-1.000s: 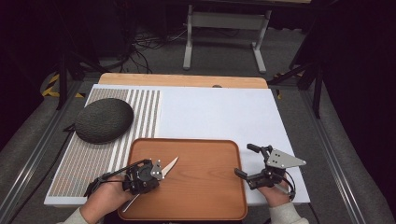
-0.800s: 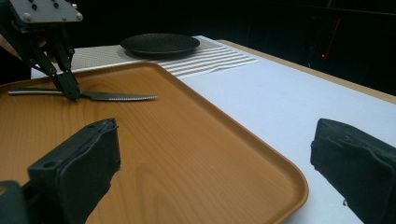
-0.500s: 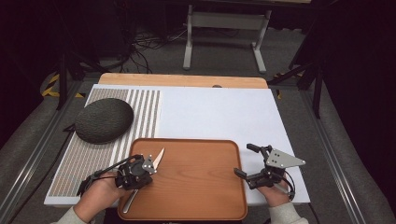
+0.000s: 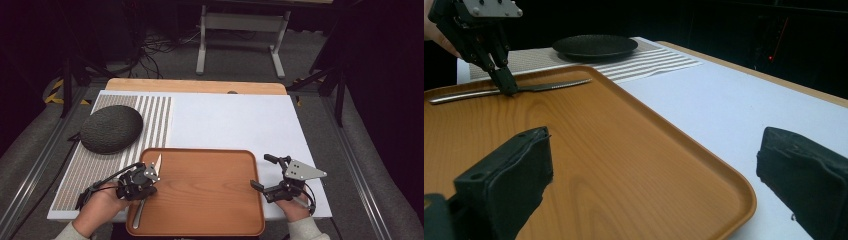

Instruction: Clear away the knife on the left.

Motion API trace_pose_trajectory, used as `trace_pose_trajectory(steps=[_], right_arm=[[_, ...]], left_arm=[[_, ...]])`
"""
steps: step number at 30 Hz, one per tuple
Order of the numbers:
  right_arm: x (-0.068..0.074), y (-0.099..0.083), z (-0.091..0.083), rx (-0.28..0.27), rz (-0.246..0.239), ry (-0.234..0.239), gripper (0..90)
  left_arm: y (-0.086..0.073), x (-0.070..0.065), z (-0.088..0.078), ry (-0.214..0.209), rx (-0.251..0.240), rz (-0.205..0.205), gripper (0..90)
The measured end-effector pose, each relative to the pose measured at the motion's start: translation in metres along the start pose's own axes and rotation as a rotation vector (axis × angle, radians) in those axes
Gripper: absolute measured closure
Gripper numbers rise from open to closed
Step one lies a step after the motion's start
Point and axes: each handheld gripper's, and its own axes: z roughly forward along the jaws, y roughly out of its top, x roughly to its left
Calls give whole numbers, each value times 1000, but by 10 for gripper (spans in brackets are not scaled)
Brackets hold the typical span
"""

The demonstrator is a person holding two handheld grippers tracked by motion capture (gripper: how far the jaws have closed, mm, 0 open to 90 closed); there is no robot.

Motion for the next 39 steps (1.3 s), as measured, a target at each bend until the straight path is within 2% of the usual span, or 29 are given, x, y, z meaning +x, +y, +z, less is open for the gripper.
trace_pose_trajectory(steps=[21,23,24,26,28,29,30,31,32,33,34,35,37,38,39], right_arm=[[0,0,1,7,-5,0,23],[0,0,0,6,-5,0,23],[0,0,0,5,-4,0,23],[1,0,0,2,-2,2,23],[1,0,0,5,-3,1,23],[1,0,0,6,-2,2,23],[1,0,0,5,-2,2,23],[2,0,0,5,-1,1,23],[2,0,0,4,0,0,23],[1,-1,0,5,-2,-2,23],[1,-1,0,5,-2,-2,23],[1,-1,0,6,-1,-2,23],[2,0,0,1,3,-1,23],[2,0,1,2,0,2,23],[2,0,1,2,0,2,23]], left_arm=[[-8,6,-3,-3,0,-33,898],[-8,6,-3,-14,-14,-29,897],[-8,6,-5,-39,-32,-25,885],[-8,7,-8,-75,-50,-20,776],[-10,9,-12,-100,-105,-29,681],[-10,11,-14,-103,-138,-23,514],[-11,11,-16,-104,-160,-19,459],[-12,12,-20,-95,-224,-9,388],[-12,12,-20,-95,-224,-9,336],[-13,13,-26,-105,-274,2,291],[-13,13,-26,-105,-274,2,254],[-15,13,-30,-118,-324,7,254],[-17,14,-34,-127,-366,2,195],[-18,14,-36,-130,-383,18,136],[-20,14,-38,-117,-404,22,136]])
